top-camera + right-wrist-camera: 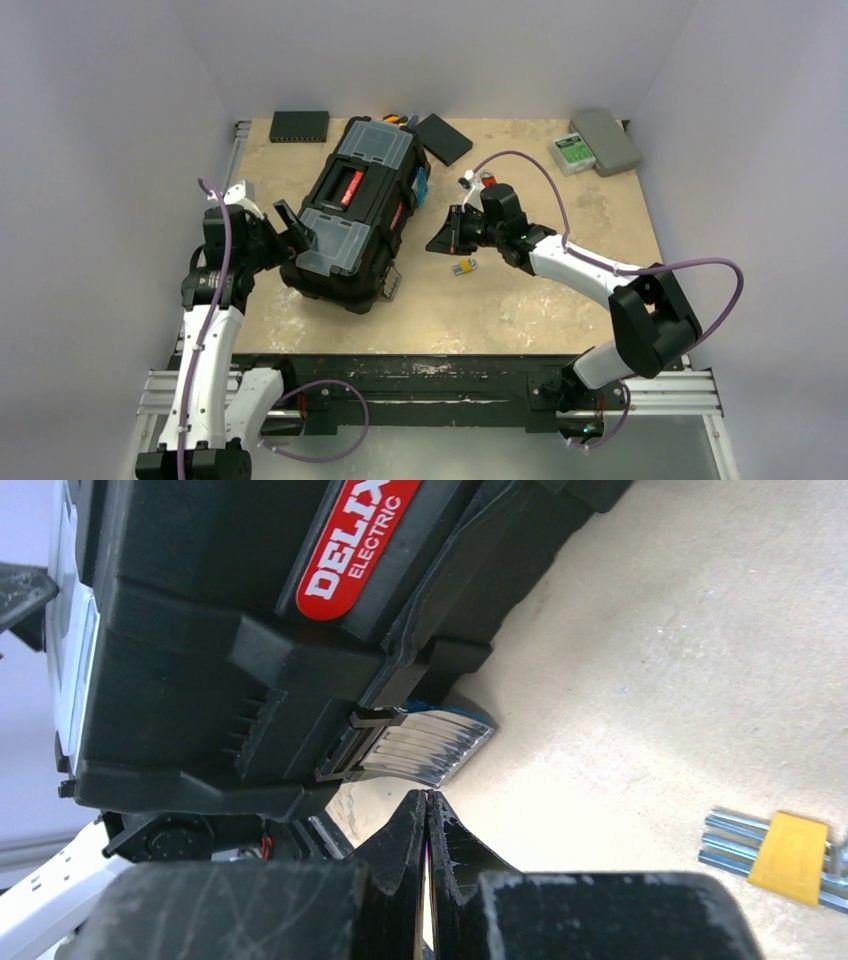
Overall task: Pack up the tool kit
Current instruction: Close the toolbox at the center of the board.
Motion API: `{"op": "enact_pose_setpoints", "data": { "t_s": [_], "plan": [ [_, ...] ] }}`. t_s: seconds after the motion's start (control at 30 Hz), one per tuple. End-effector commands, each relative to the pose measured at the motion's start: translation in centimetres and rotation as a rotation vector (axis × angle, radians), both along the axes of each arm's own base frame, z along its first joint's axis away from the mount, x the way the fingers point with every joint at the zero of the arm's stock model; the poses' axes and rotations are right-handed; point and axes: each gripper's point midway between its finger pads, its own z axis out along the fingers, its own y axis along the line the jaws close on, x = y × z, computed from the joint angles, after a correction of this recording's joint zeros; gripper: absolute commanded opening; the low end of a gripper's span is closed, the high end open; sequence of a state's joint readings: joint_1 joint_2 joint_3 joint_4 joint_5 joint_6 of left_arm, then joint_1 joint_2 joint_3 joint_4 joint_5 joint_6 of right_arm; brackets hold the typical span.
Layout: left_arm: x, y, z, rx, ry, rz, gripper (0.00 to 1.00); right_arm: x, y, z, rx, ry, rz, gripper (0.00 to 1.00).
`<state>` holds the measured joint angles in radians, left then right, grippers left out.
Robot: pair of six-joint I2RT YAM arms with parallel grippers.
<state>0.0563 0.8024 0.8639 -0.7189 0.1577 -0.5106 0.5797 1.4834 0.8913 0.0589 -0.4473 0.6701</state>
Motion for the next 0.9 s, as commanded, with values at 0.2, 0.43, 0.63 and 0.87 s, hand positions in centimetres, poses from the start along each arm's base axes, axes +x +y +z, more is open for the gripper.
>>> {"op": "enact_pose_setpoints", "data": {
  "t_s": [0.2, 0.43, 0.63, 0.87],
  "plan": [
    [-0.3, -7.1, -1.3, -0.239, 0.046, -0.244, 0.98, 0.8, 2.5, -2.2, -0.032, 0.002, 0.054, 0.00],
    [-0.6, -3.6, 1.2, -0.021, 0.012, -0.150, 0.99, 2.0, 3.6, -4.4, -0.048, 0.107, 0.050, 0.00],
    [-2.3, -1.6, 5.0, 0.155, -0.046, -0.151, 0.99, 3.3, 3.0, -5.3, -0.040, 0.168, 0.073, 0.00],
    [-2.6, -4.4, 5.7, 0.324, -0.044, -0.276, 0.99, 2.2, 4.9, -8.7, 0.003, 0.324, 0.213, 0.00]
  ]
}}
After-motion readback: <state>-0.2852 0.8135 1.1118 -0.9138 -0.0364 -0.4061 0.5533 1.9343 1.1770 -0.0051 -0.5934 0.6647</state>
